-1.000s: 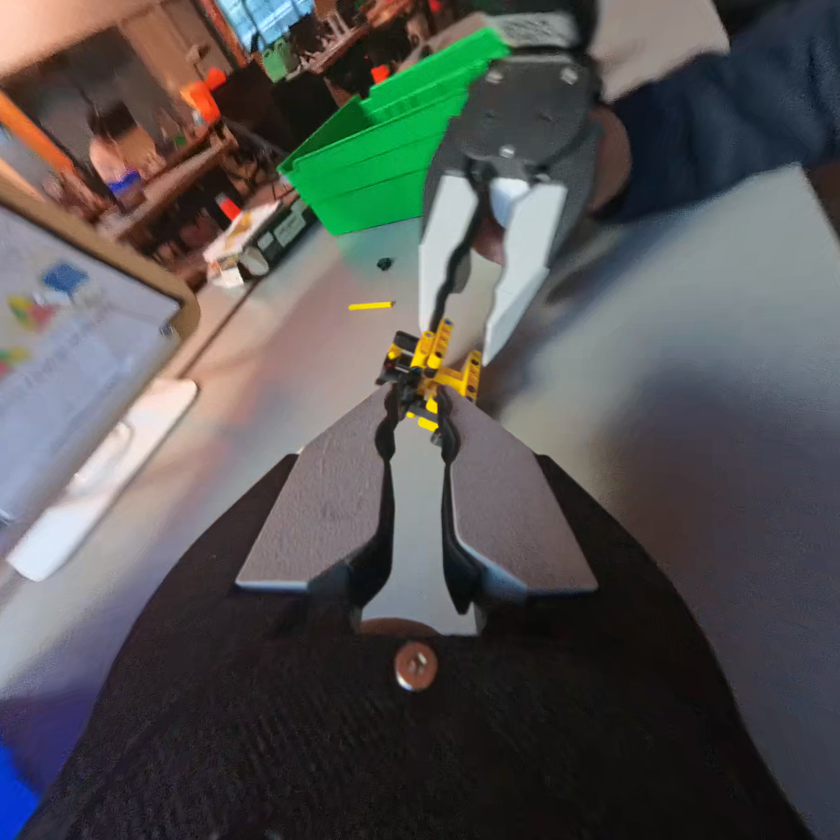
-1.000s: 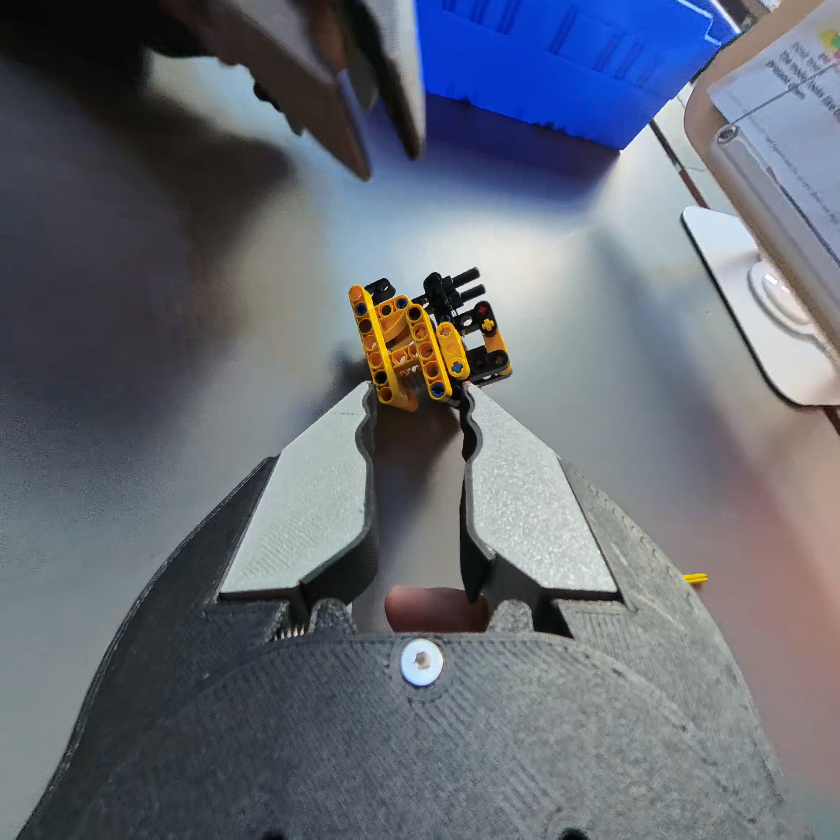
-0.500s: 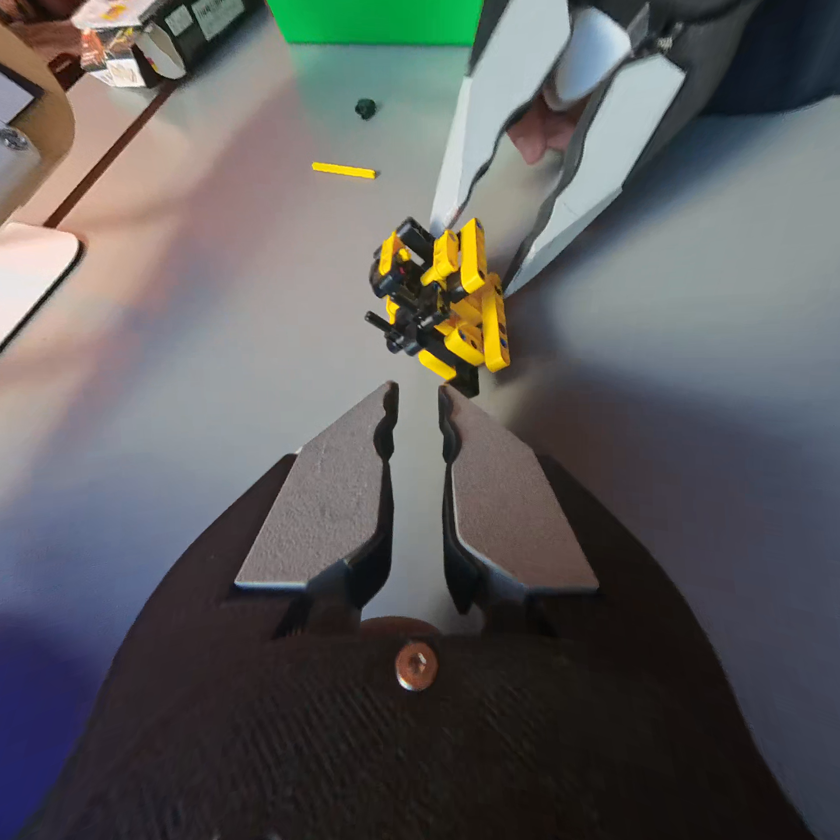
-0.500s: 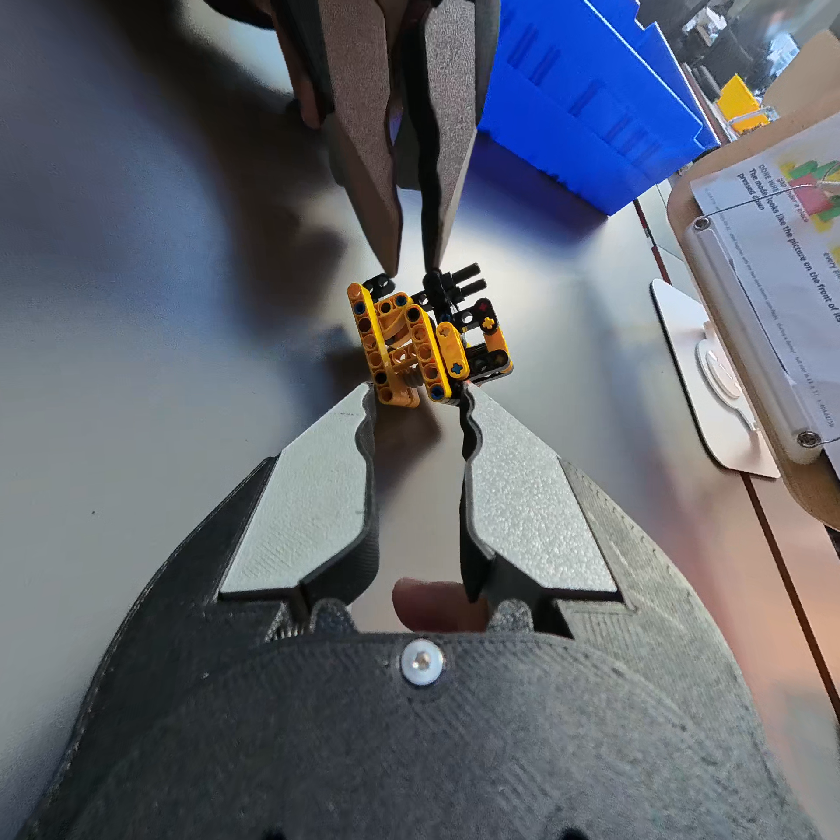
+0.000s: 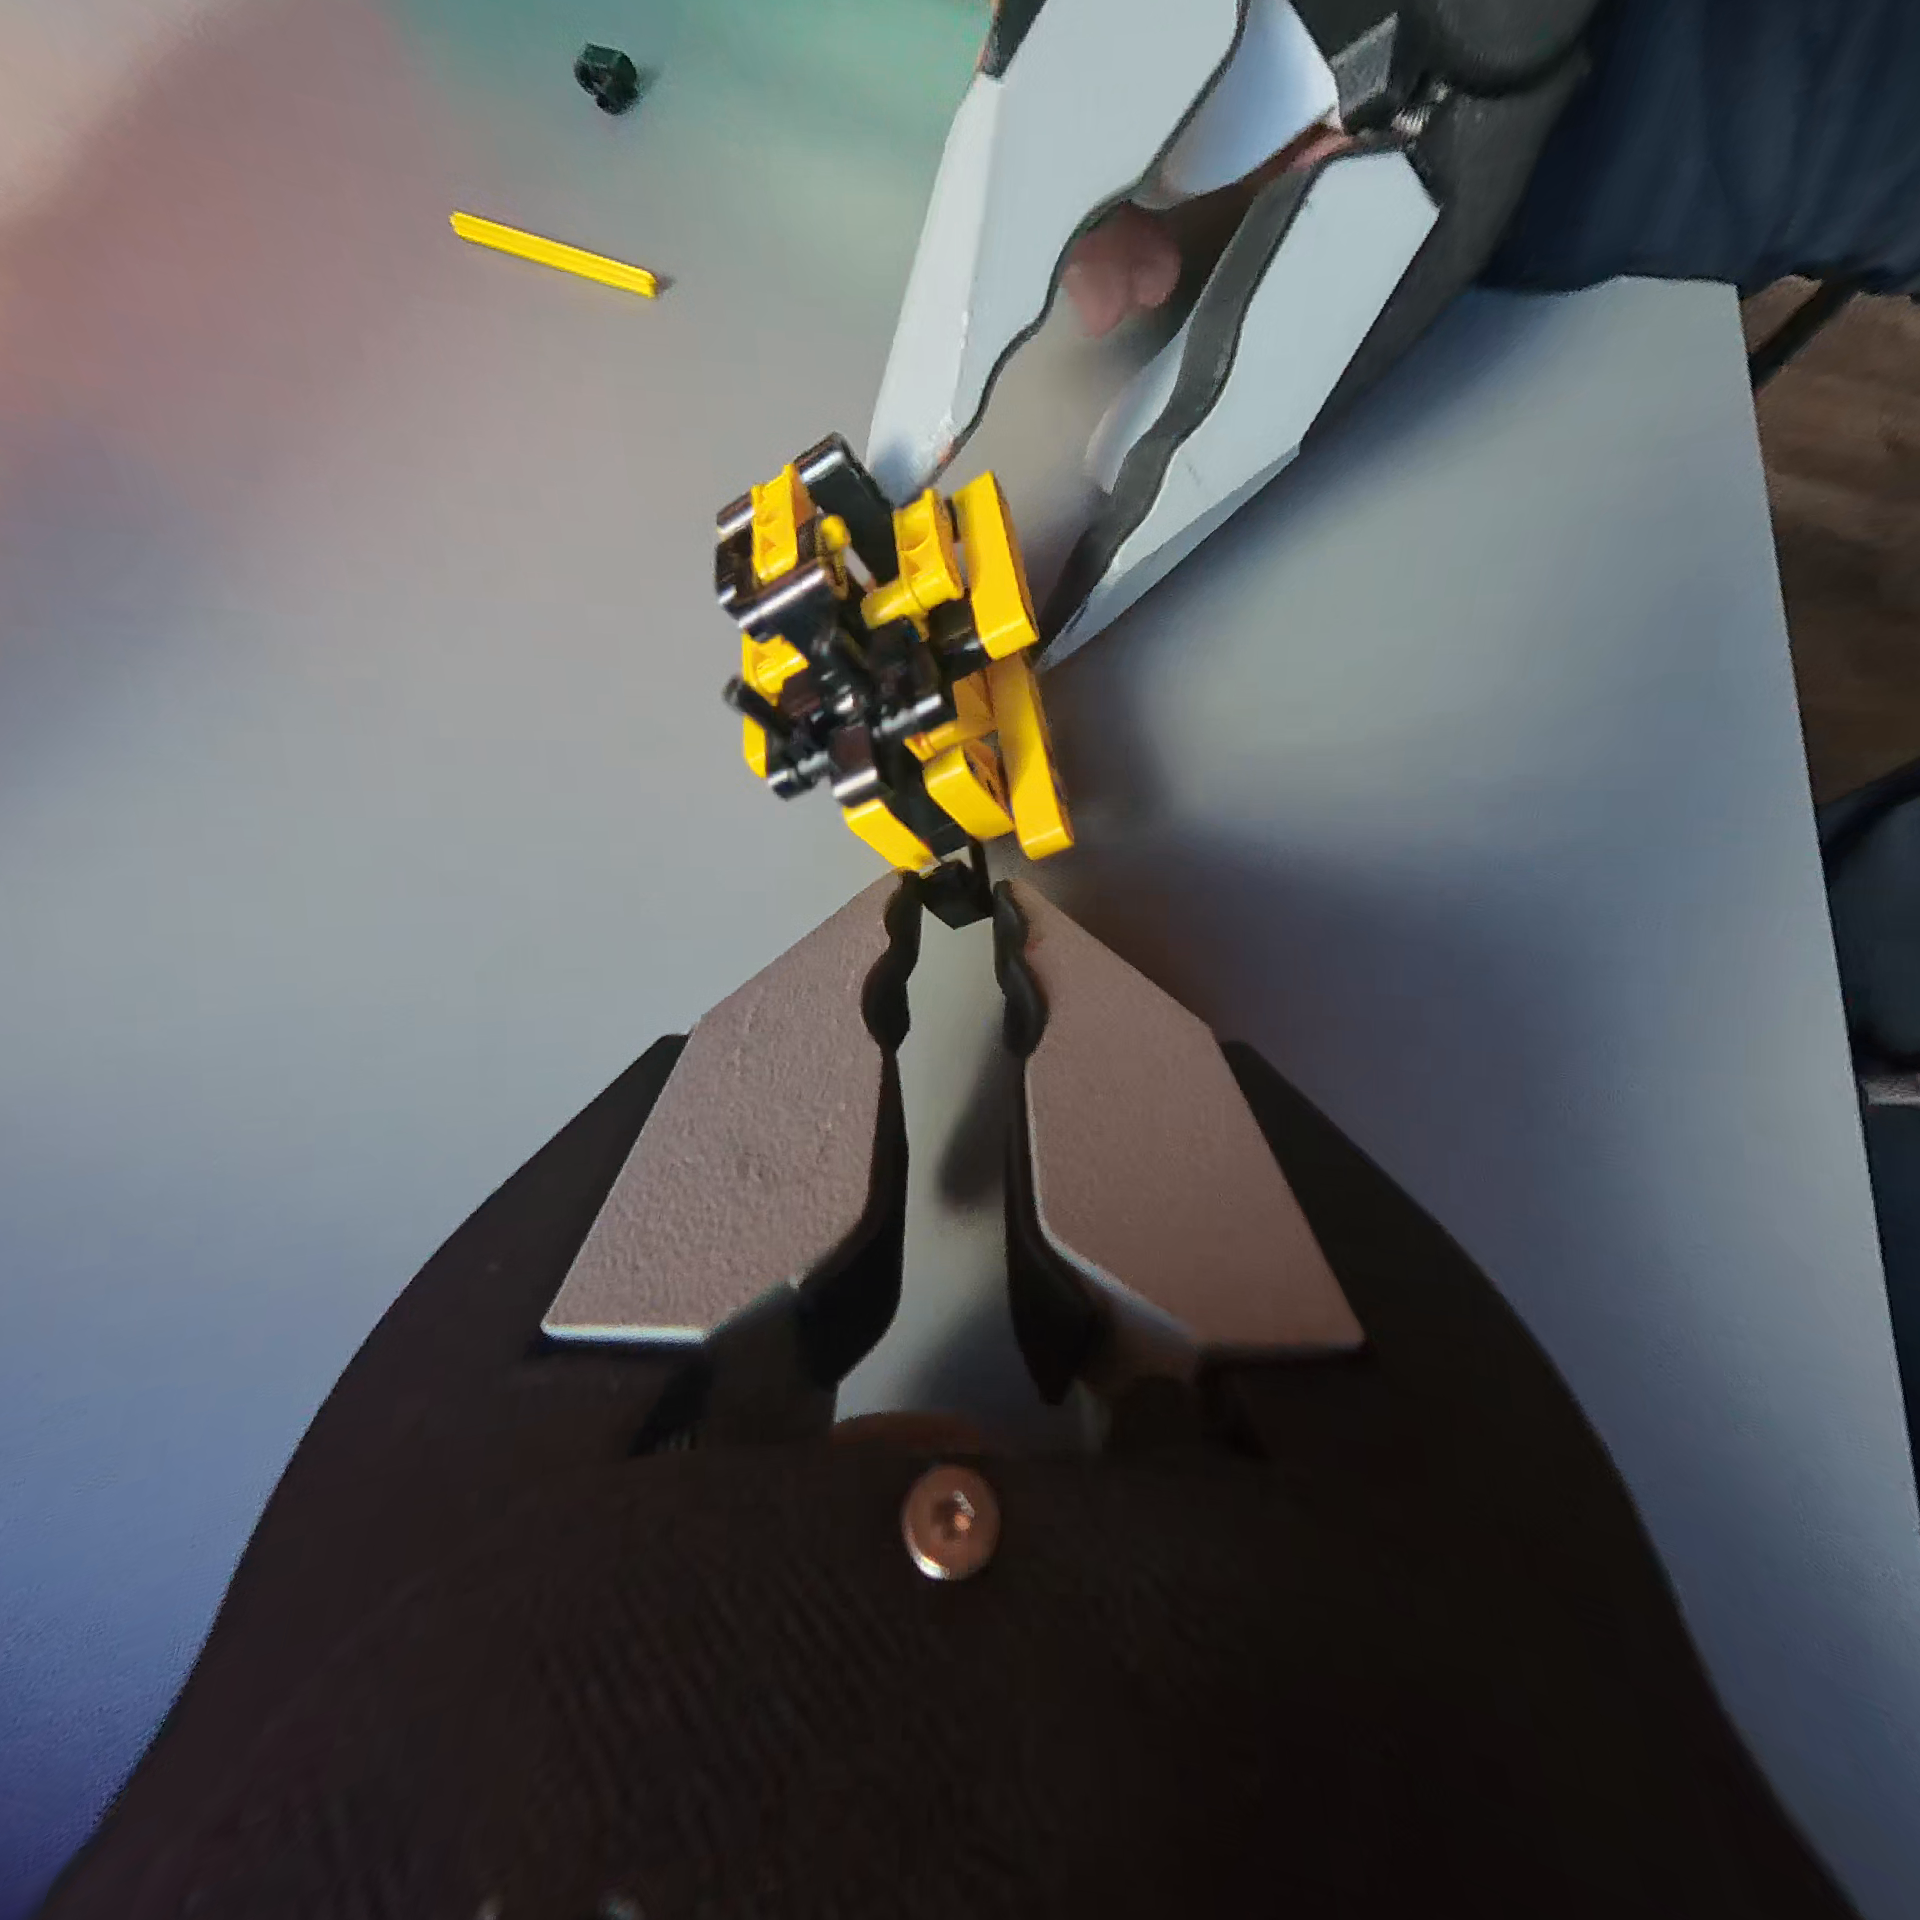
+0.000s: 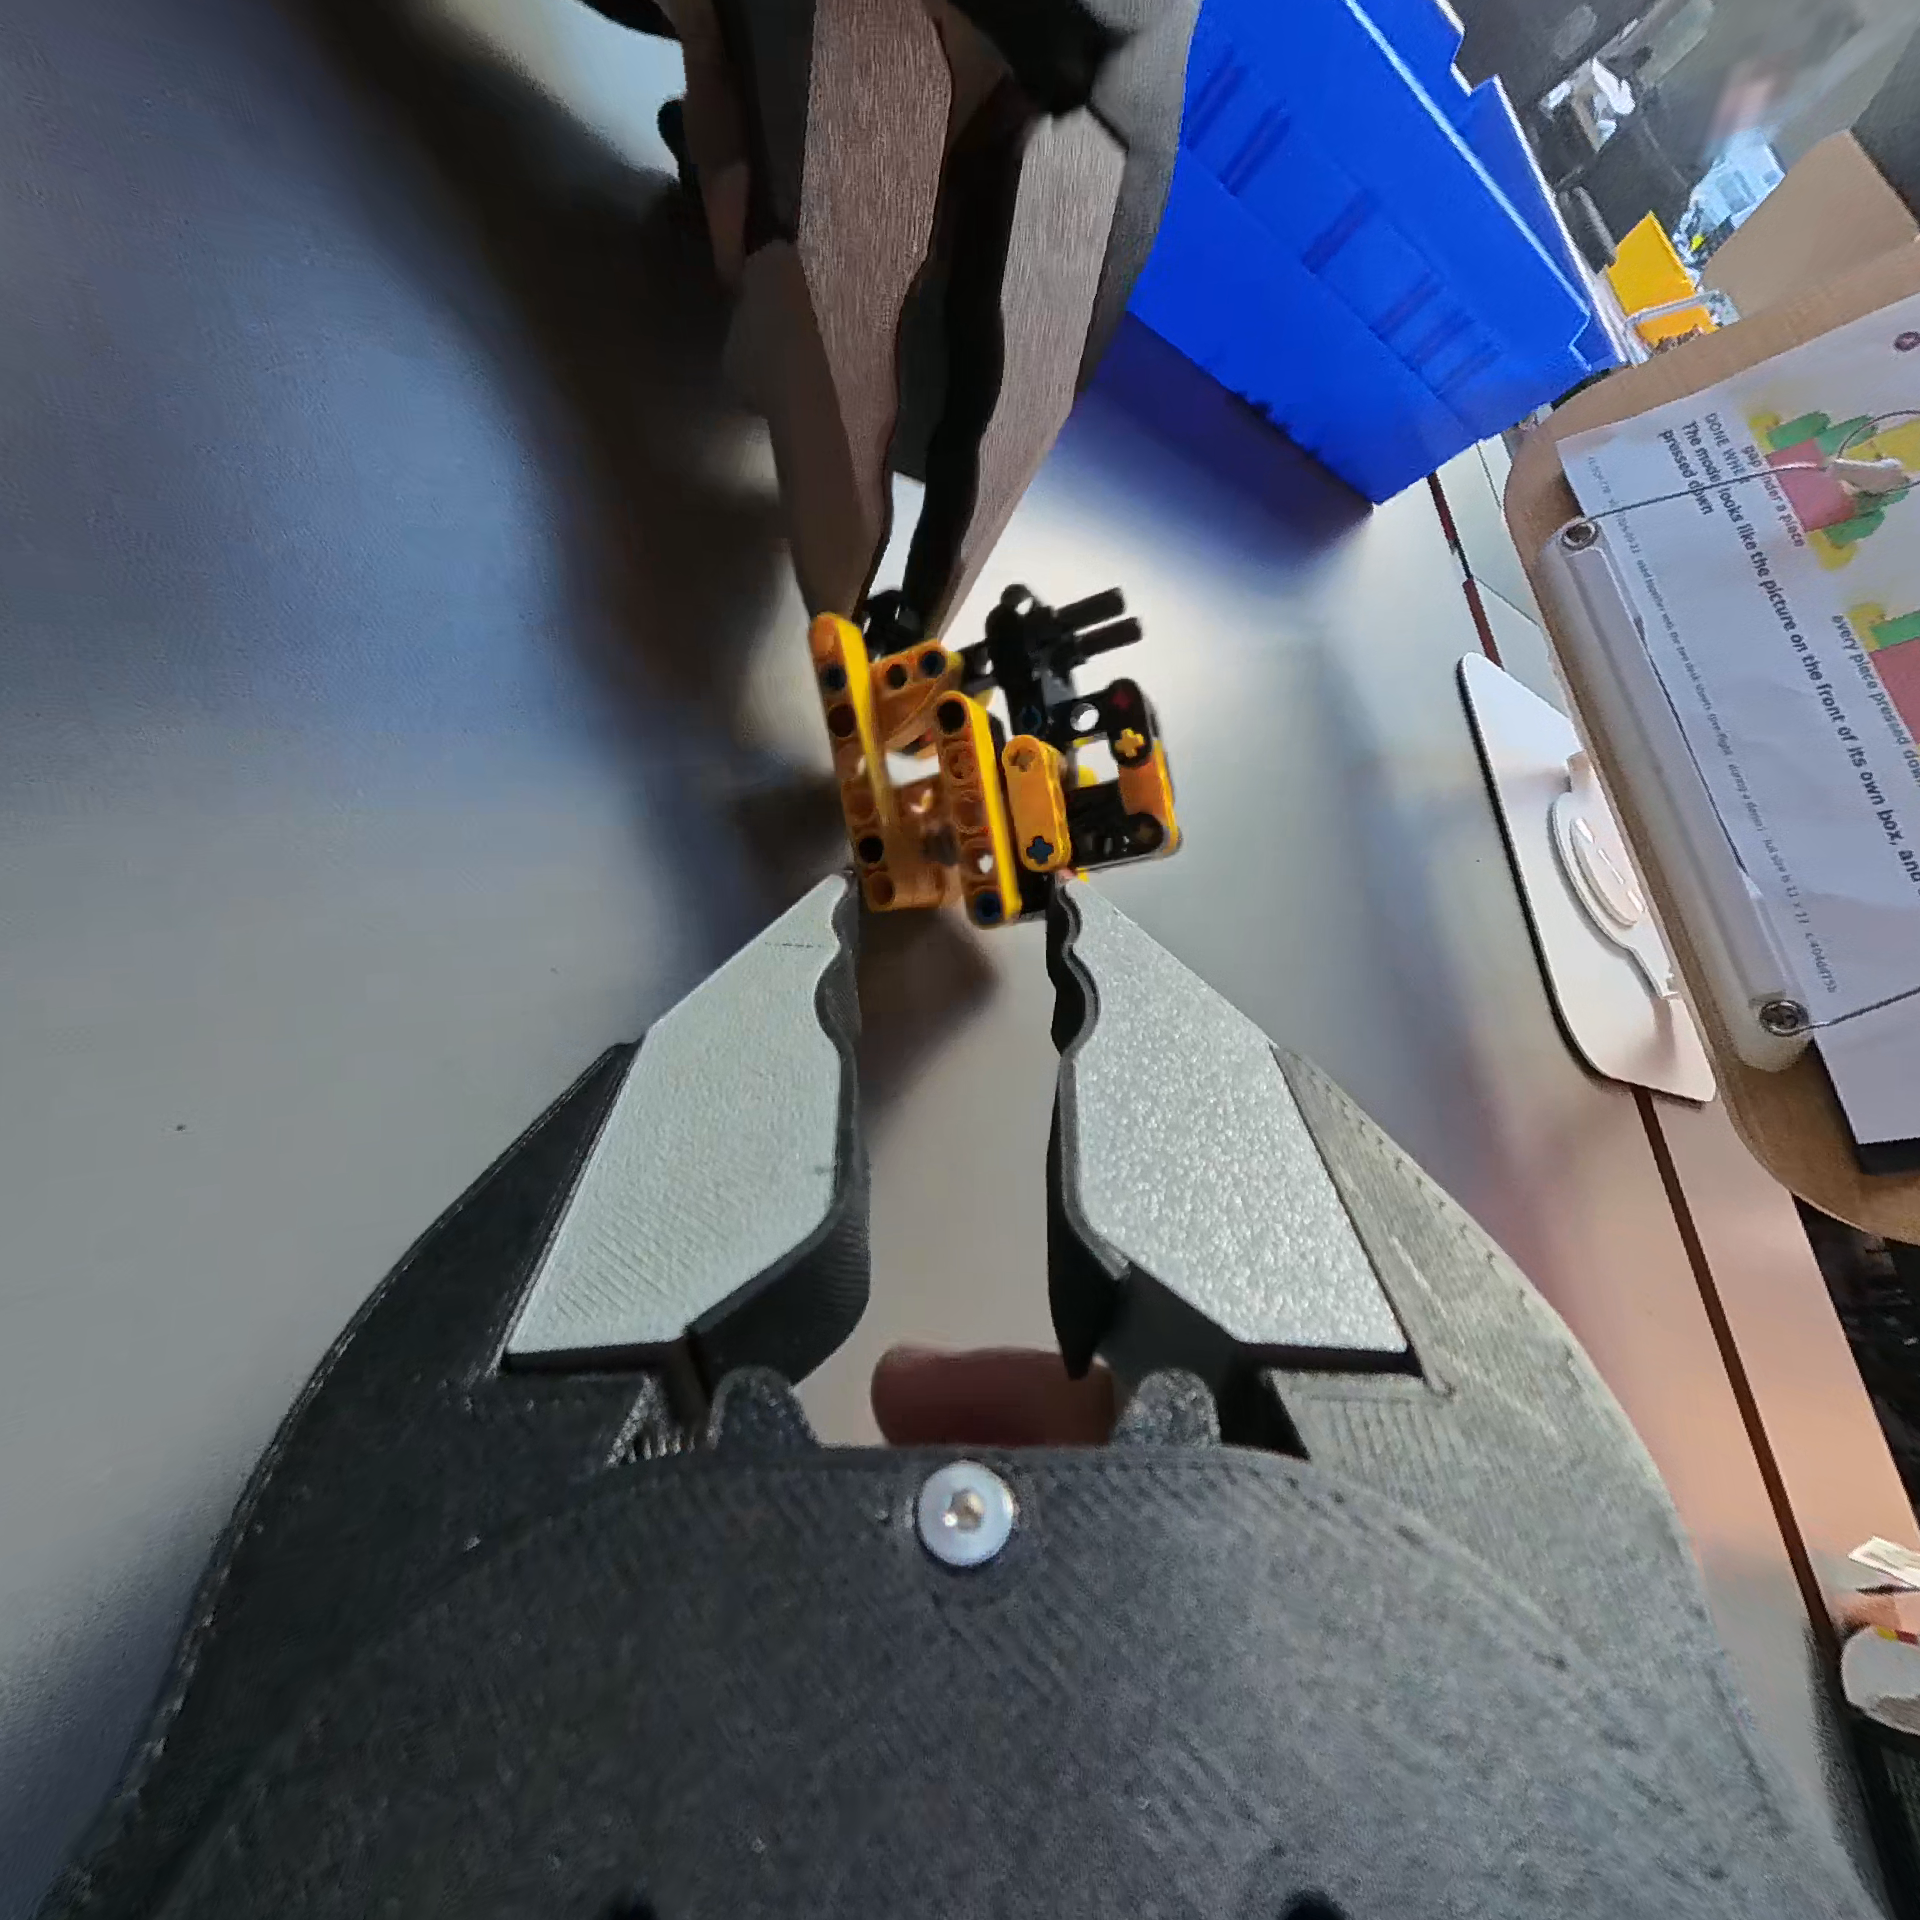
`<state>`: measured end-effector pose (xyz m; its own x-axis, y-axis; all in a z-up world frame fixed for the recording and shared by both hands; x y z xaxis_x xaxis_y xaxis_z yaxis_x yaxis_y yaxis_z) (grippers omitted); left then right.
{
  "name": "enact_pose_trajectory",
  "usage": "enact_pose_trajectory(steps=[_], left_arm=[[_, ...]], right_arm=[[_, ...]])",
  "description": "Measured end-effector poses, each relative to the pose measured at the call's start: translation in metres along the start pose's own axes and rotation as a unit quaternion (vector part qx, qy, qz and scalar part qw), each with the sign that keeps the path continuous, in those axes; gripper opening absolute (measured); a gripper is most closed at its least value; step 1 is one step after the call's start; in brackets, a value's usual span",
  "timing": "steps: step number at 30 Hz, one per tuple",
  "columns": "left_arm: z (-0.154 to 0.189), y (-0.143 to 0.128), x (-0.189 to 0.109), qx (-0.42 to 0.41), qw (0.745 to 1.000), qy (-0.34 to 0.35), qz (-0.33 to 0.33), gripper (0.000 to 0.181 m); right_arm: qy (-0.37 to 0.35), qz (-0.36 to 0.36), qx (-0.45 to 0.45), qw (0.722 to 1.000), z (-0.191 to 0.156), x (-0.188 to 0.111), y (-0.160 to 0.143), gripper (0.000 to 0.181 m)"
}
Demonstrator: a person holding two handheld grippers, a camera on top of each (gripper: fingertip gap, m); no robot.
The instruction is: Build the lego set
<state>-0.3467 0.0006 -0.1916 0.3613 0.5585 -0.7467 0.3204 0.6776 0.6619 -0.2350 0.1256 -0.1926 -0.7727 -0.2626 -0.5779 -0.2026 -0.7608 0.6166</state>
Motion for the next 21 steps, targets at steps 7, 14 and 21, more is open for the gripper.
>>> enact_pose_trajectory(steps=[7,14,21], left_arm=[[0.005,0.0,-0.013,0.003,0.998,0.011,0.057,0.009],[0.011,0.005,-0.015,0.037,0.993,0.072,0.082,0.007],[0.019,0.009,-0.014,0.082,0.988,0.096,0.091,0.005]], right_arm=[[0.009,-0.022,-0.005,1.0,0.001,-0.001,-0.008,0.012],[0.006,-0.007,0.031,0.999,0.006,-0.009,-0.007,0.04],[0.031,0.048,0.092,0.994,0.009,-0.011,0.007,0.069]])
Point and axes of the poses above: each gripper's, where its closed fingertips meet, x out along the fingers, y out of its top, z = x × y across the jaws, the point moved 8 cm from there along -x, back along the fingers, and after that the axes turned 9 degrees about -z, right-handed, at the moved point
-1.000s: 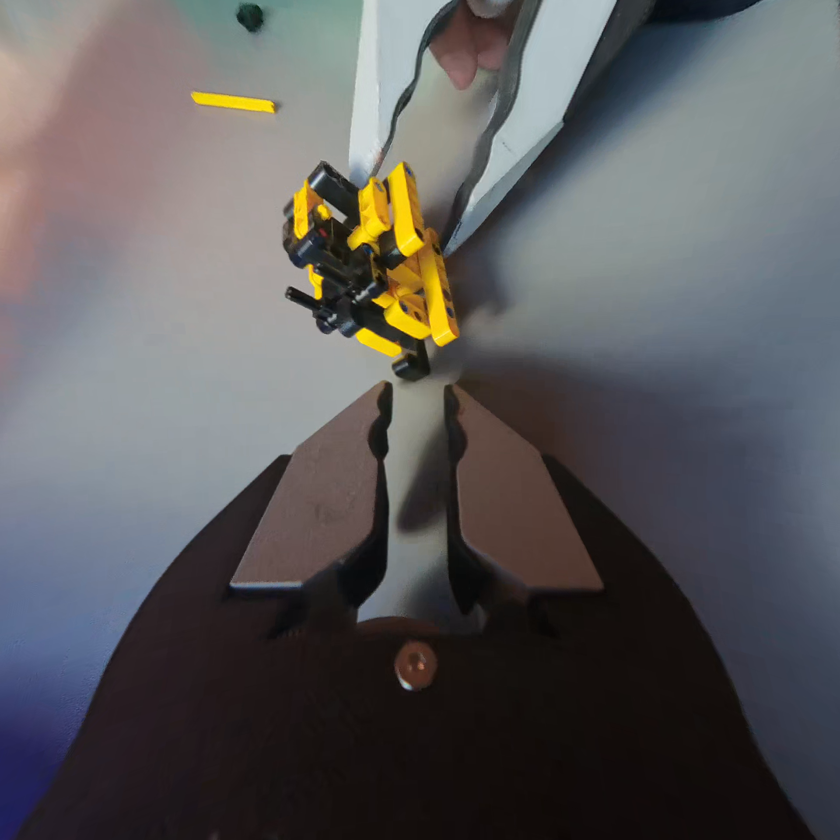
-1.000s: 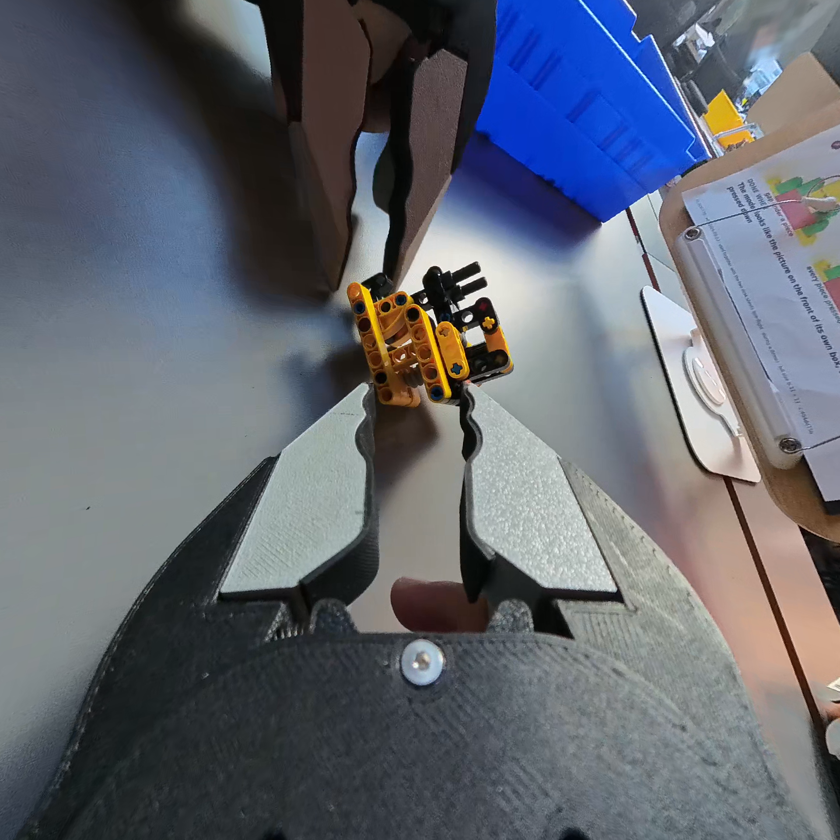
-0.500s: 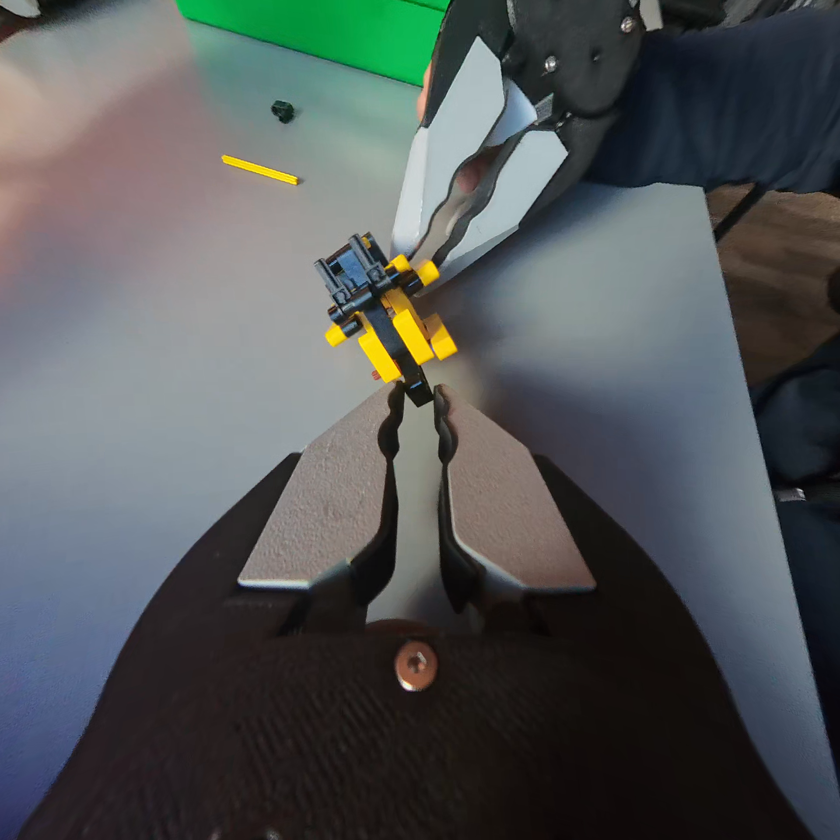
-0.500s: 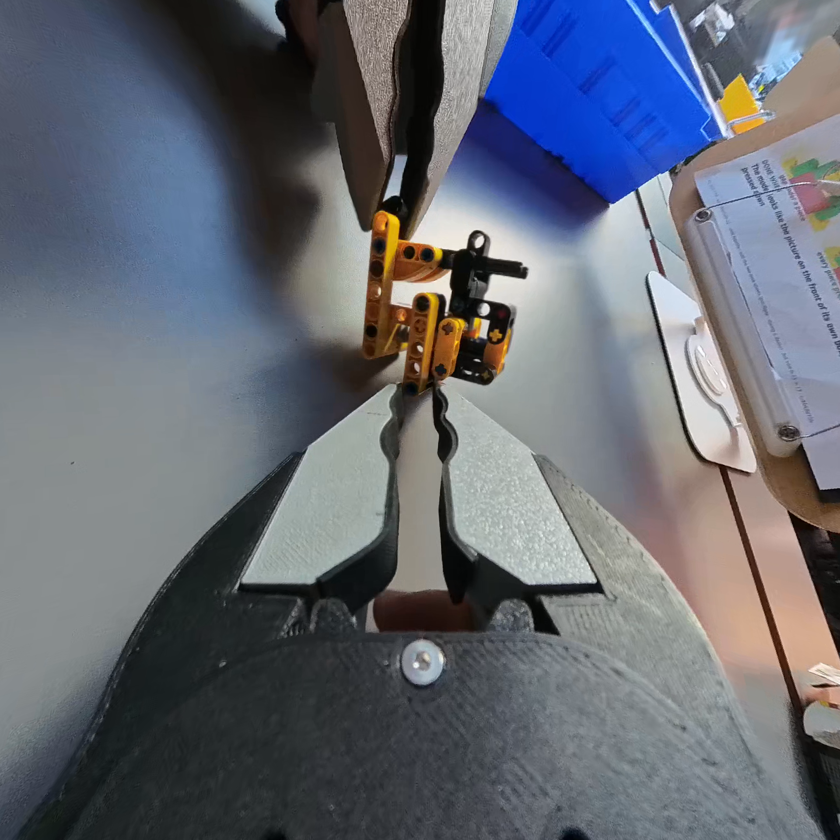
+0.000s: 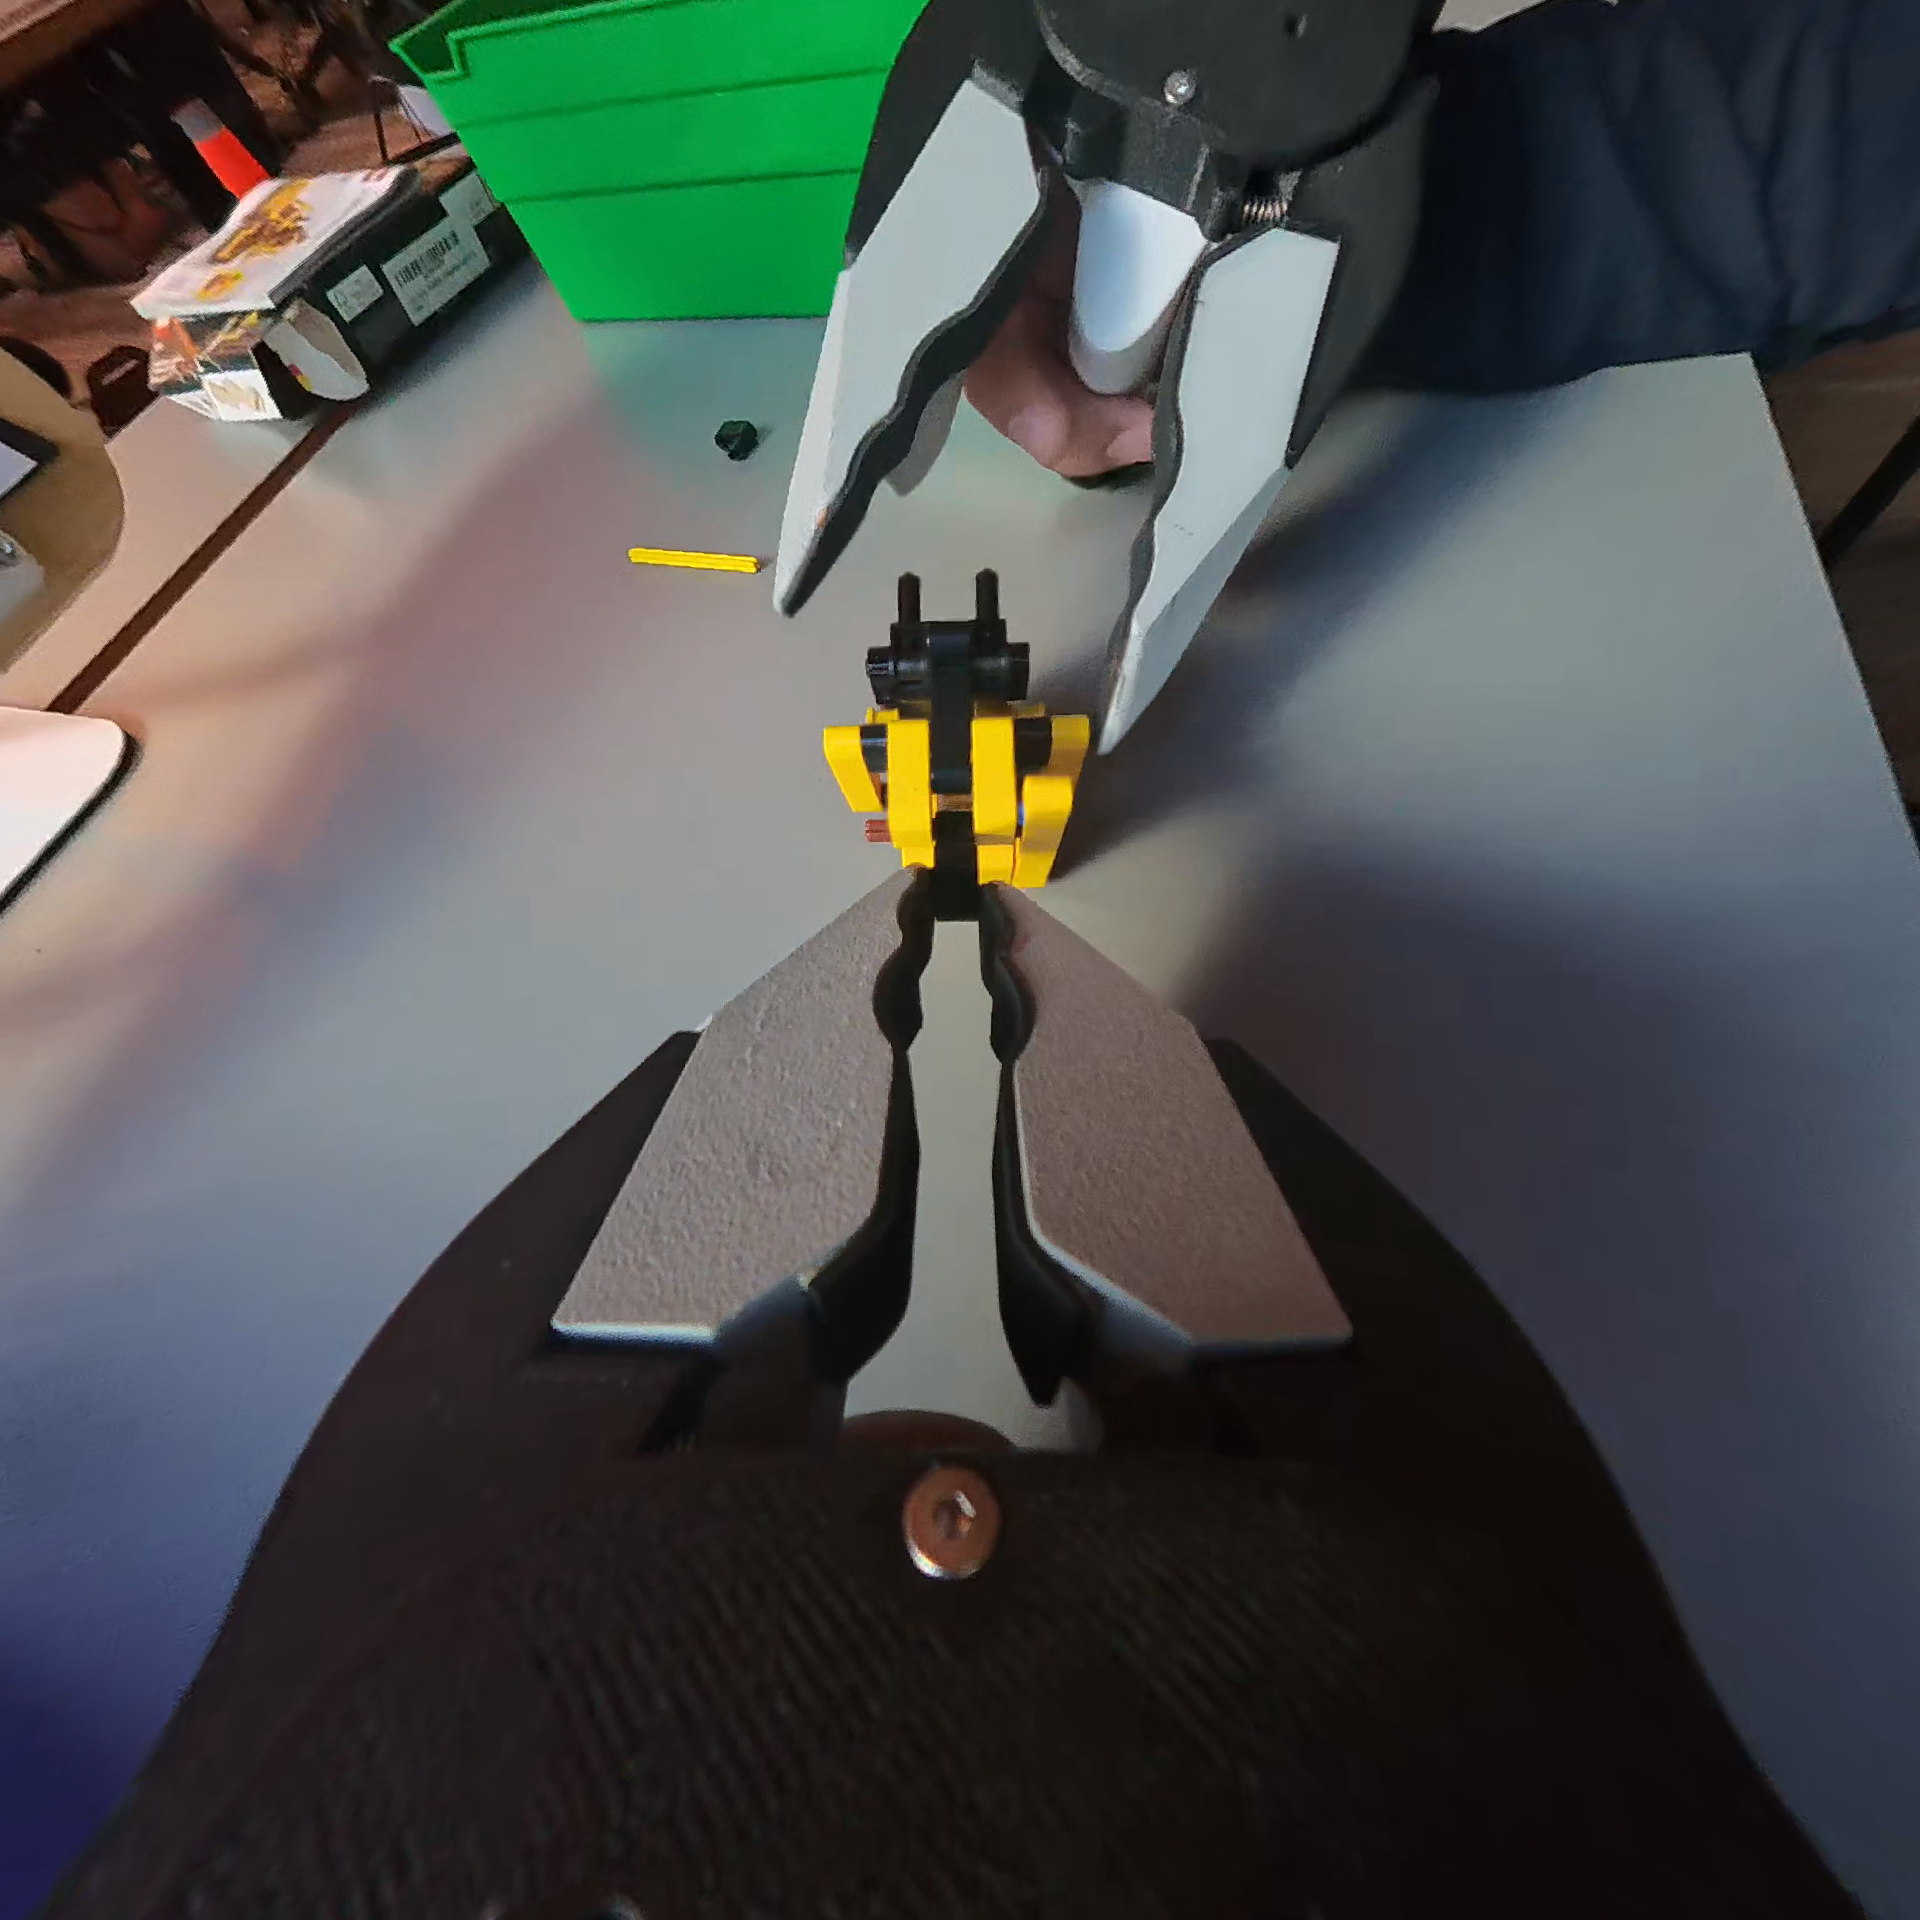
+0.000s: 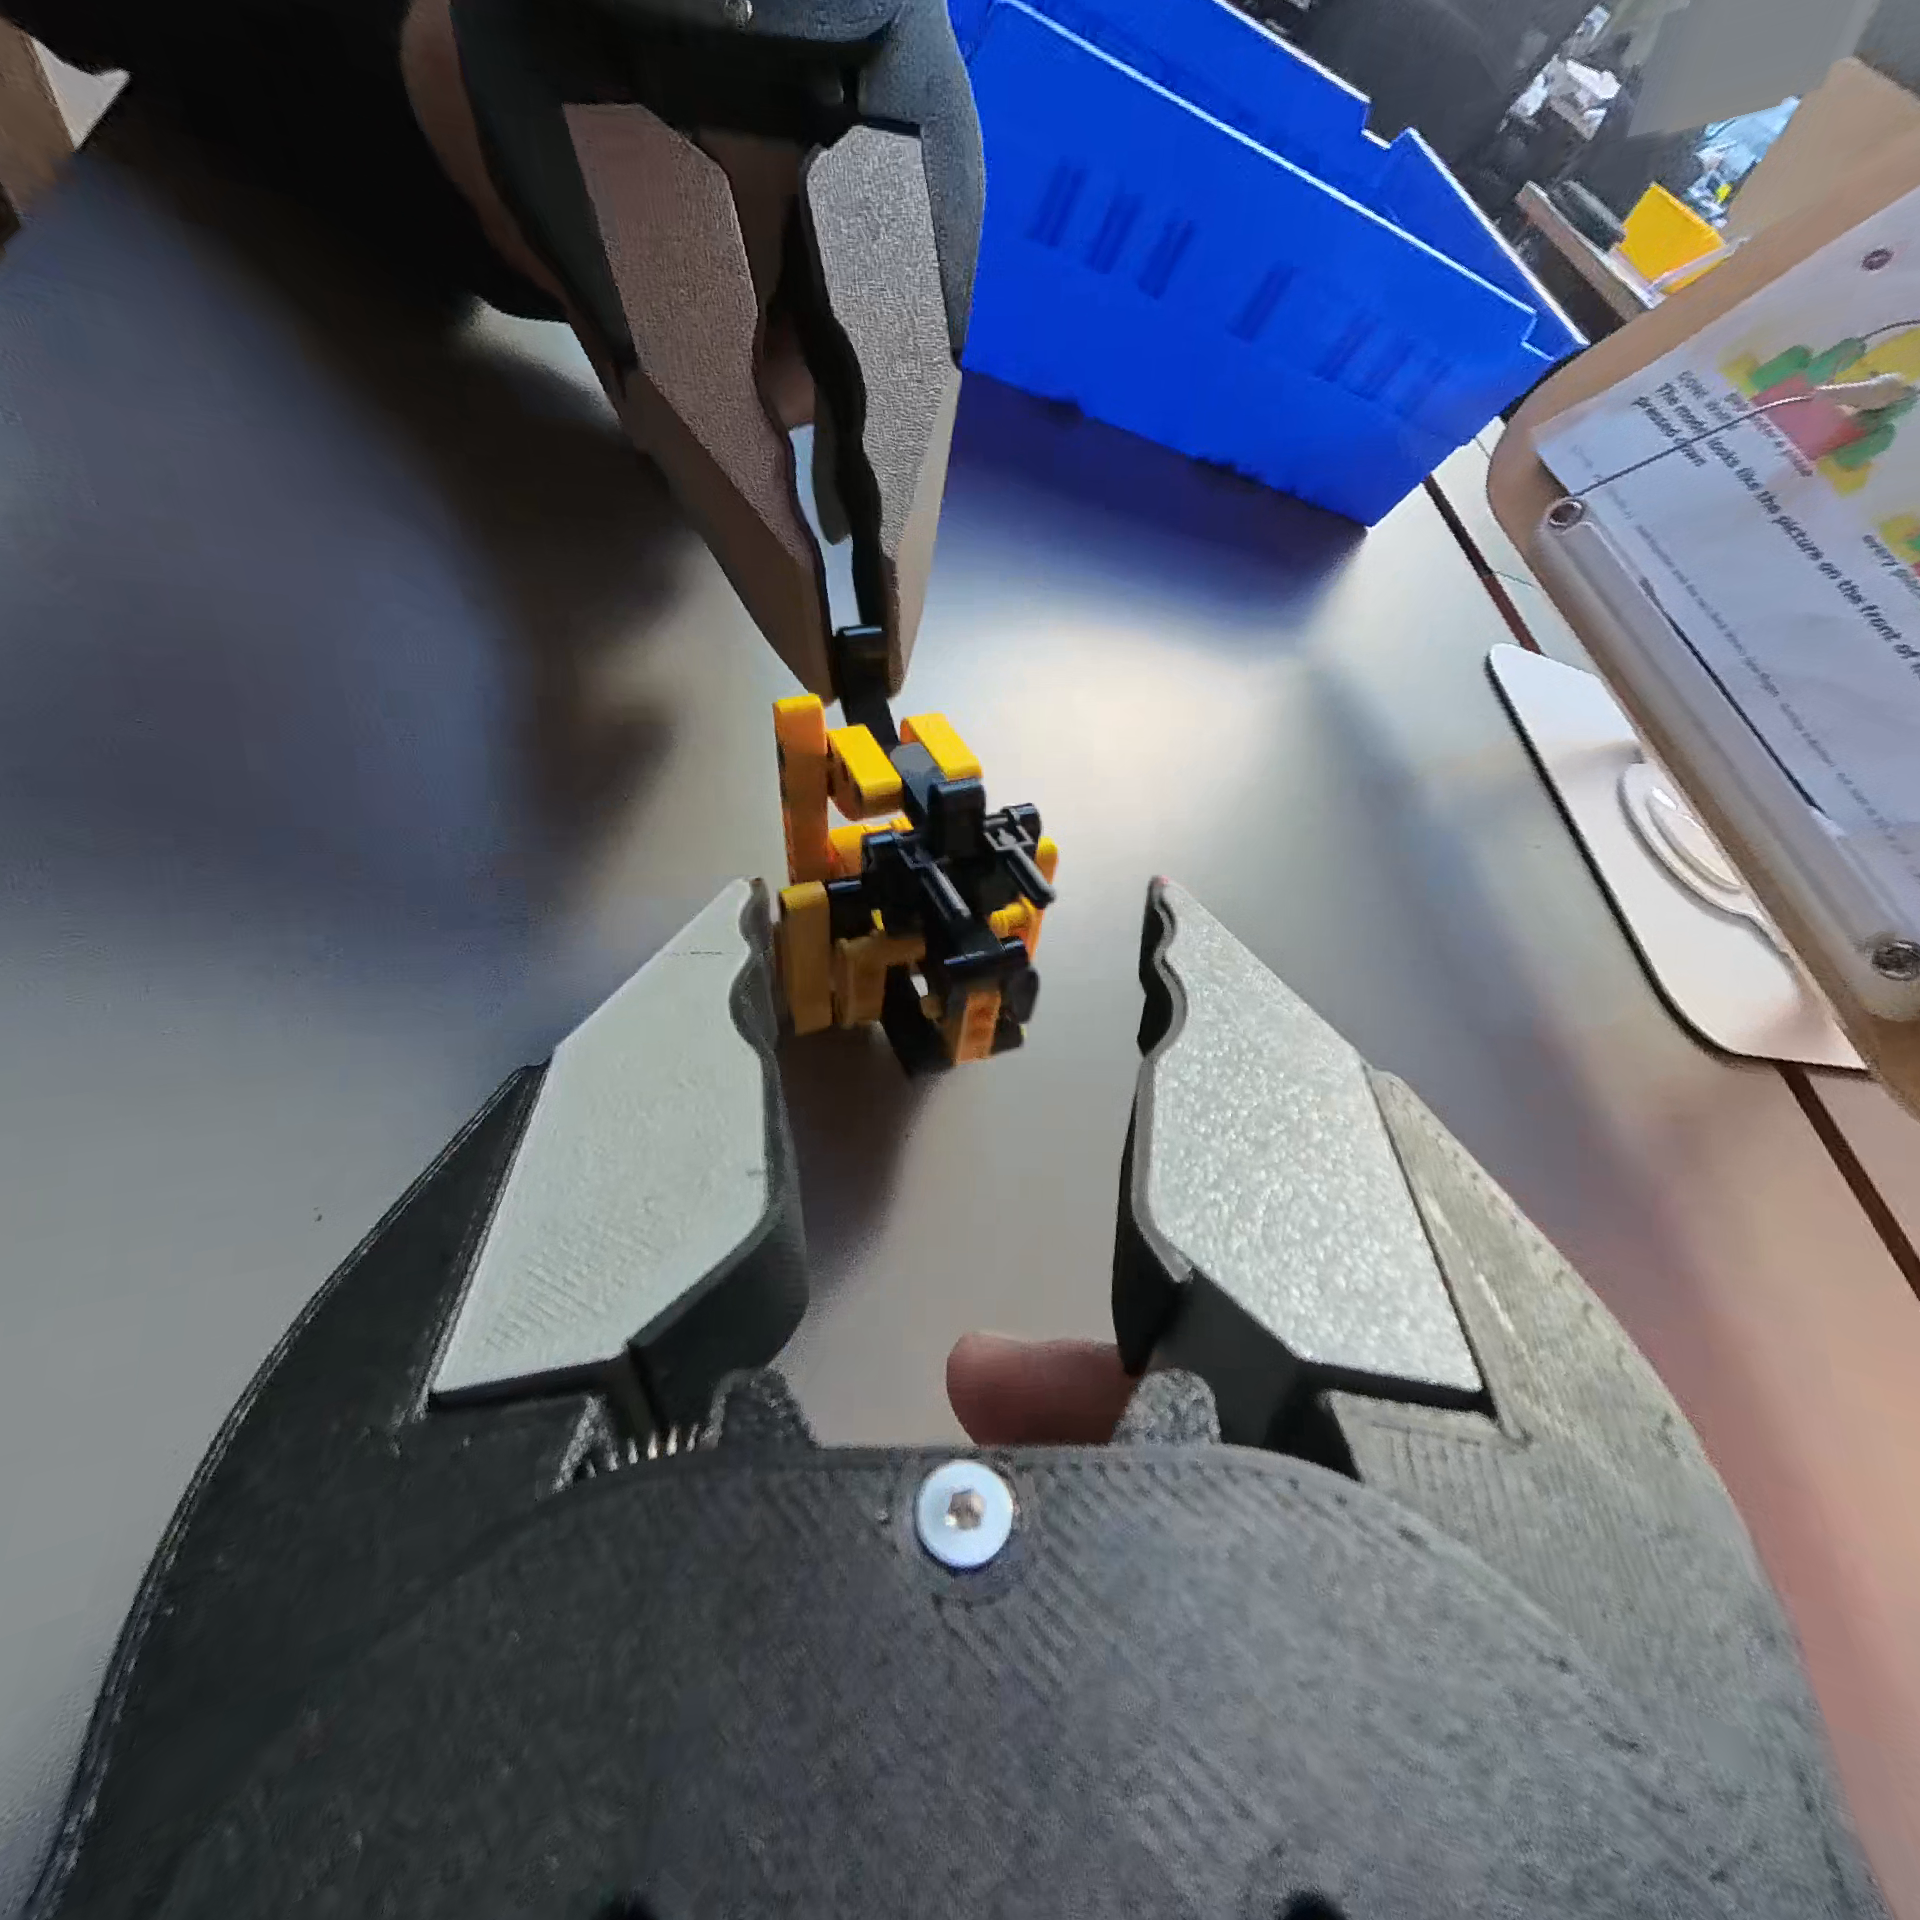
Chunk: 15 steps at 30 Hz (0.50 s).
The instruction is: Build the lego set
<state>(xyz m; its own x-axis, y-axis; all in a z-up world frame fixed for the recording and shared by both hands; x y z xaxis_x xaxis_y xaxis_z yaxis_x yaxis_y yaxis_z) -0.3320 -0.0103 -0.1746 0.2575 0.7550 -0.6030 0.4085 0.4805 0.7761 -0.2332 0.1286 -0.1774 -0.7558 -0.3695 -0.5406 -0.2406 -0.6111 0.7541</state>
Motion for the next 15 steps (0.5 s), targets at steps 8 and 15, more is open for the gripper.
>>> enact_pose_trajectory(steps=[8,15], left_arm=[[0.011,0.008,0.003,0.051,0.998,0.004,0.029,0.005],[0.015,0.01,0.003,0.056,0.998,0.003,0.038,0.005]], right_arm=[[0.017,-0.035,-0.046,0.998,-0.015,0.019,0.008,0.063],[0.024,-0.022,-0.052,0.998,-0.015,0.016,0.006,0.062]])
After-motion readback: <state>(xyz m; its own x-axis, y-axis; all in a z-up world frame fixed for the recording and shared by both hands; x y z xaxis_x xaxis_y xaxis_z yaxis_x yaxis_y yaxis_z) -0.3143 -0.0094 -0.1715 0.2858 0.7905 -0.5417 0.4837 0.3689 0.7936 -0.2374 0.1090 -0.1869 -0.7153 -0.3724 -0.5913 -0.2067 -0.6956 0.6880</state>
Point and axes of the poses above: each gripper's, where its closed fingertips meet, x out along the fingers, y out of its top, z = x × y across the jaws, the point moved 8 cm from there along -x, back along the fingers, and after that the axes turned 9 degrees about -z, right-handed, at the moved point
